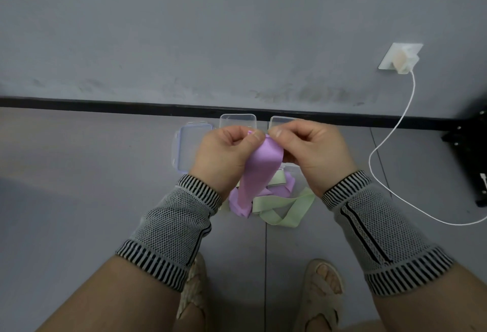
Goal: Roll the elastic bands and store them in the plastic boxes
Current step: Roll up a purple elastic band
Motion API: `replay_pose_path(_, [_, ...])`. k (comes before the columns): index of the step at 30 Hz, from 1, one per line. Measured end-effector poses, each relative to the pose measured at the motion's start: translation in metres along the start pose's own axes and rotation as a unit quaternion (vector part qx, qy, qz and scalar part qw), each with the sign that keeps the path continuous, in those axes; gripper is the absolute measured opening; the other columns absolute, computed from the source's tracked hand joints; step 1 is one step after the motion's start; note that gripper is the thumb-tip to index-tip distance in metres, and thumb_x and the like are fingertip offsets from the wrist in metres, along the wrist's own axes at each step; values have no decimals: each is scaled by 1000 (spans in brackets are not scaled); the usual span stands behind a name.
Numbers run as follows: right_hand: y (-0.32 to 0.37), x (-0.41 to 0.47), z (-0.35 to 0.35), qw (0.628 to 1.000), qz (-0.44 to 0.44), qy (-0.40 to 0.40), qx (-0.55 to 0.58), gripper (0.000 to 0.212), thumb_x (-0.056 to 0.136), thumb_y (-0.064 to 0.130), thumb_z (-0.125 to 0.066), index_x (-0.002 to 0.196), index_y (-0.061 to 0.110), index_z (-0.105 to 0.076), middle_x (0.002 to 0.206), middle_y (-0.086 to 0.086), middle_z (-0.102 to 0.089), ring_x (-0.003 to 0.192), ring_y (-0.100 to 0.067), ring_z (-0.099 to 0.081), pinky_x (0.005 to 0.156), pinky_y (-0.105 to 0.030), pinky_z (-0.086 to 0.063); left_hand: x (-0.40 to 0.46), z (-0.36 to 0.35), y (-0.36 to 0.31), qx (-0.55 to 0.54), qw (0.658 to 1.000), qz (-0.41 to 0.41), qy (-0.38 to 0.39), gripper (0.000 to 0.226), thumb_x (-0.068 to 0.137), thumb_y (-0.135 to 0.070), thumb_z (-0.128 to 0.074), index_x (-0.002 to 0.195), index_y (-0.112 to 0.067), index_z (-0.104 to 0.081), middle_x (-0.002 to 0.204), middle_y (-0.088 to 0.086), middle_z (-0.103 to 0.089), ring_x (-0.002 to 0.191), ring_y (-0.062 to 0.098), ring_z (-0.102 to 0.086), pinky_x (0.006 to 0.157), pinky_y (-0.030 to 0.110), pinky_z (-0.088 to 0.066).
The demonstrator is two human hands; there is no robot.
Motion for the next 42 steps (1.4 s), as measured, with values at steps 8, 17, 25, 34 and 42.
replay_pose_path(8, [2,1,2,1000,-11,-10,-25,15,84,10,-69,70,15,-69,55,3,-65,52,-8,-58,55,-25,-51,-3,-2,-5,-16,1000,6,8,12,87,-12,-62,78,-9,-69,78,11,-69,74,19,-62,76,43,-55])
replay_pose_path(17, [-2,3,0,991,-76,12,110,26,83,-2,-64,63,14,-68,72,-18,-64,72,-30,-58,76,-49,-52,-4,-4,-5,-106,992,61,20,13,86,-3,-59,77,-6,-67,78,13,-67,77,26,-60,76,40,-51])
replay_pose_path(25, [-1,5,-3,968,-131,40,208,23,81,-16,-55,68,4,-59,66,-7,-60,62,-16,-59,63,-28,-53,-2,-5,-3,-124,989,74,27,31,83,6,-57,65,-15,-71,72,9,-68,73,24,-60,70,35,-53])
replay_pose_path(34, [-2,6,-3,982,-97,-12,159,27,76,-17,-61,66,7,-63,61,-4,-63,64,-18,-60,64,-30,-52,-1,-7,-2,-153,985,69,37,24,83,10,-55,78,-10,-68,76,11,-68,76,25,-62,69,33,-56])
replay_pose_path(42, [-5,8,0,993,-55,-47,97,35,73,-12,-66,56,19,-69,63,-3,-66,71,-22,-63,74,-39,-55,-1,-9,-2,-122,990,60,22,14,81,5,-63,85,-8,-66,83,12,-70,82,27,-63,83,43,-52])
Point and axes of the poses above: each hand's wrist, its own x-axis towards the middle knuckle, its own z-axis out of the back of the hand, y = z × x, the point moved 3 cm from there along x, towards the middle knuckle
